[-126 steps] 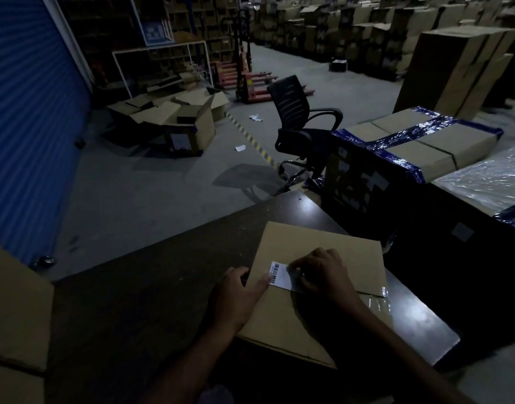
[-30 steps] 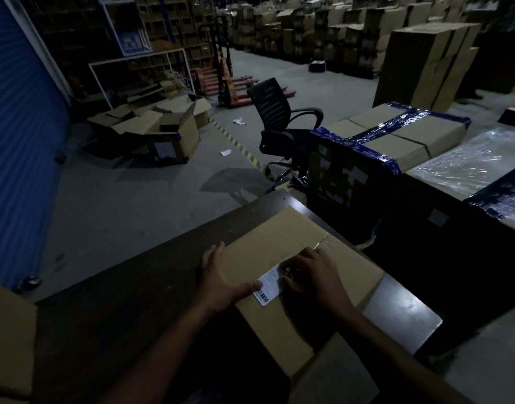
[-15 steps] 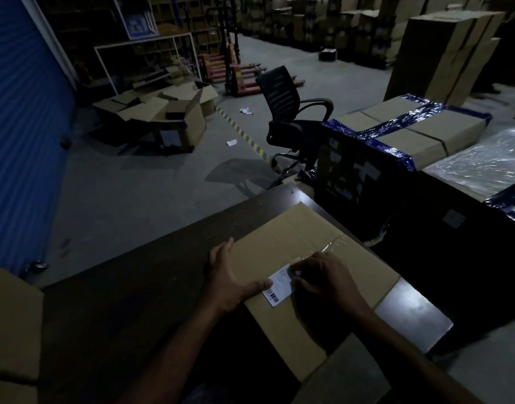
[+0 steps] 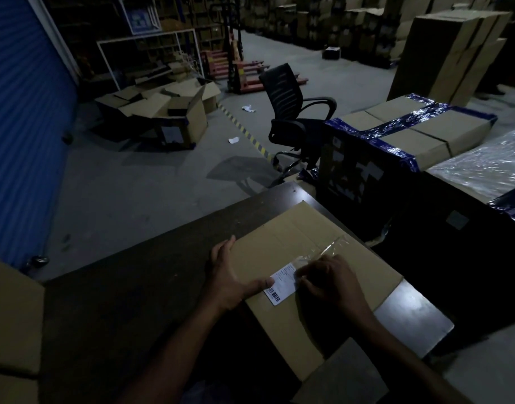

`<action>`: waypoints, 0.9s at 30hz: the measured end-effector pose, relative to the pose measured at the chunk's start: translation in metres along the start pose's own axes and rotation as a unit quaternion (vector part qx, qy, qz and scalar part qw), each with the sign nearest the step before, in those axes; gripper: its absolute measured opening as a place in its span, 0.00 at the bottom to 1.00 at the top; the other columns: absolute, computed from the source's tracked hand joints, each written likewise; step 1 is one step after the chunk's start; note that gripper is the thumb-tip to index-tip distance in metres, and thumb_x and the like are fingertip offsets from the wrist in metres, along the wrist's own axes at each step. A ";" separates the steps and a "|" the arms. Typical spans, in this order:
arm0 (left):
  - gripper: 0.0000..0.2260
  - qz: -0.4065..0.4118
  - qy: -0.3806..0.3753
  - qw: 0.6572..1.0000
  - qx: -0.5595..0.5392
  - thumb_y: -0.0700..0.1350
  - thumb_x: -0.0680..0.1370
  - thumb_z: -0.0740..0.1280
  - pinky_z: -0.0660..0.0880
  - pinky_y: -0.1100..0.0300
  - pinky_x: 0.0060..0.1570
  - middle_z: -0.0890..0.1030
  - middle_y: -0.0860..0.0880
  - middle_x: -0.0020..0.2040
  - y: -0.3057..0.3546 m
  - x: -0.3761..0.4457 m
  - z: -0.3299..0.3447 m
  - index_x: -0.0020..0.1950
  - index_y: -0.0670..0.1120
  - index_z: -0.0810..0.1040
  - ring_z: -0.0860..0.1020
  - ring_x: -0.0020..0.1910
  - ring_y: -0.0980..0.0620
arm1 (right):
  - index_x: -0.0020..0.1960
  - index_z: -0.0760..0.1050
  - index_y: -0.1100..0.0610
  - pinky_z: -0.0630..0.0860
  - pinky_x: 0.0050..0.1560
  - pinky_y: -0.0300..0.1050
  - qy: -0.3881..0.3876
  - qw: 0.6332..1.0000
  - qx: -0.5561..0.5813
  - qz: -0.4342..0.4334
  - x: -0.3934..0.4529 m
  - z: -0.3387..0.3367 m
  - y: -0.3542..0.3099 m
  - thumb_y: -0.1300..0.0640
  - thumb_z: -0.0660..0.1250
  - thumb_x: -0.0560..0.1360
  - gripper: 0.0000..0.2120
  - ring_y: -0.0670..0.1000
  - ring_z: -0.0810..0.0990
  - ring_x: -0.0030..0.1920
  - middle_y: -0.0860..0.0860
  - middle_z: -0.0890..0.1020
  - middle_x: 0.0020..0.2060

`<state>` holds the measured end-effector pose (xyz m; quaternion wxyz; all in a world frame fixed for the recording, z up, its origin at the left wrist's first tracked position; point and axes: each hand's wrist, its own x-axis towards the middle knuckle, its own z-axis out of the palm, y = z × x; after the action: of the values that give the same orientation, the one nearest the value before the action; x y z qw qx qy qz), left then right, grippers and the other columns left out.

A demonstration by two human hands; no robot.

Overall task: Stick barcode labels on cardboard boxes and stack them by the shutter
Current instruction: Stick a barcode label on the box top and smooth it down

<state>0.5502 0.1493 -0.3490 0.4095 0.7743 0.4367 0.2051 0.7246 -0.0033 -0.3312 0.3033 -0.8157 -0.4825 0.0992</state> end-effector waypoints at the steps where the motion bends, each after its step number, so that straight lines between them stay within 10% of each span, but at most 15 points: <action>1: 0.60 -0.001 0.000 1.000 0.002 0.68 0.52 0.79 0.65 0.56 0.68 0.56 0.58 0.73 0.000 0.000 0.000 0.79 0.56 0.56 0.61 0.71 0.52 | 0.47 0.82 0.43 0.73 0.52 0.48 0.003 1.000 0.009 0.002 -0.001 0.000 0.000 0.47 0.73 0.71 0.05 0.44 0.69 0.48 0.39 0.75 0.41; 27: 0.59 -0.008 -0.002 1.000 -0.007 0.63 0.55 0.82 0.65 0.57 0.66 0.56 0.55 0.74 0.002 -0.002 -0.001 0.79 0.55 0.57 0.63 0.71 0.52 | 0.49 0.81 0.43 0.66 0.49 0.44 0.005 1.000 0.004 0.011 -0.011 -0.008 -0.005 0.45 0.75 0.68 0.10 0.45 0.66 0.48 0.39 0.73 0.40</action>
<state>0.5493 0.1472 -0.3462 0.4175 0.7680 0.4407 0.2039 0.7191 -0.0143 -0.3232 0.3074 -0.8205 -0.4714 0.1004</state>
